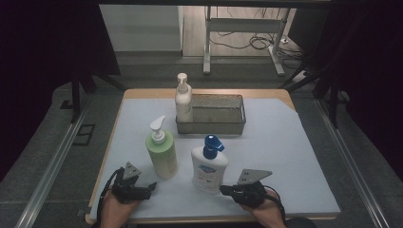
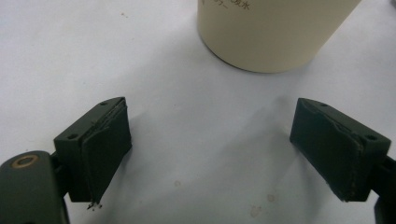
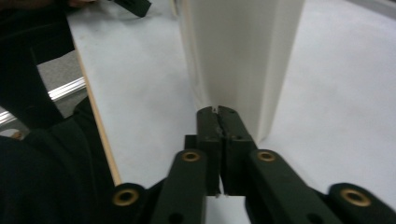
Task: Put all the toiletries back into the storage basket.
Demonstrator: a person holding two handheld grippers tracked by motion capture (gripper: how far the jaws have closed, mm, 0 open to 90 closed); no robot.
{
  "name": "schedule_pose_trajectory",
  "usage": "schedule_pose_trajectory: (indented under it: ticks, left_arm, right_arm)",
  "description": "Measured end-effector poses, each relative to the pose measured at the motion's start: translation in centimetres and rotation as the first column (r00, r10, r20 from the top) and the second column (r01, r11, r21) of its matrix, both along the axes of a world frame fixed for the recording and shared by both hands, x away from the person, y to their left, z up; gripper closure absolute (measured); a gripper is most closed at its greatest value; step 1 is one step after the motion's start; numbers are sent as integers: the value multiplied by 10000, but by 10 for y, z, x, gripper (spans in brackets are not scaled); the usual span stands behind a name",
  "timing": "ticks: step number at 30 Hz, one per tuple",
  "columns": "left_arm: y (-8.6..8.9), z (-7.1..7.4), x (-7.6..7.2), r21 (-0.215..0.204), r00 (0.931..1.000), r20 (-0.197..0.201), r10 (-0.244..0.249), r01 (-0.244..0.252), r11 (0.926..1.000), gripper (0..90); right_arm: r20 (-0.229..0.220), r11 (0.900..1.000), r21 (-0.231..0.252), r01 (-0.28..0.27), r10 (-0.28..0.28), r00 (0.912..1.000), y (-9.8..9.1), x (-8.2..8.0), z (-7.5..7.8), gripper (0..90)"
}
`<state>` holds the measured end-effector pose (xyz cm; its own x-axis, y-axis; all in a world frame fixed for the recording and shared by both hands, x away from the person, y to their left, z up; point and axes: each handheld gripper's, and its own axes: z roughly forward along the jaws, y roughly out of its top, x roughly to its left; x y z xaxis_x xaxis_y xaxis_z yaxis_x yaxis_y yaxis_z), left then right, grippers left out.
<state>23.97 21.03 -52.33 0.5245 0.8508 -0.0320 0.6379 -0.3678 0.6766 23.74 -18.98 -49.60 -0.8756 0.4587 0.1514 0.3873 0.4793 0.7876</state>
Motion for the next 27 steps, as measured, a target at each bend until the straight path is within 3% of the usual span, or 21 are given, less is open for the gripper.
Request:
schedule_pose_trajectory:
  ticks: [5,6,9,10,12,23,27]
  left_arm:
    - [0,0,0,-1,10000,1,-1,1,10000,121]
    - [0,0,0,-2,10000,2,1,-1,10000,121]
    - [0,0,0,-2,10000,2,2,-2,10000,121]
    - [0,0,0,-2,10000,-2,-1,1,10000,121]
    - [0,0,0,0,10000,6,4,-4,10000,121]
    - [0,0,0,0,10000,0,0,0,10000,121]
    - [0,0,0,3,10000,-1,-2,2,10000,121]
  right_arm:
    - [16,9998,144,-135,135,9999,0,-5,3,784]
    - [114,9998,147,-101,99,9999,-1,-7,6,732]
    - [228,9999,90,-45,43,9997,-3,-9,9,688]
    - [291,10000,67,45,-47,9996,-5,-10,13,627]
    - [291,10000,35,81,-82,9995,-5,-10,14,605]
    - [182,9998,44,189,-190,9997,-4,3,40,394]
    - [271,9997,-3,255,-255,9993,-1,6,45,364]
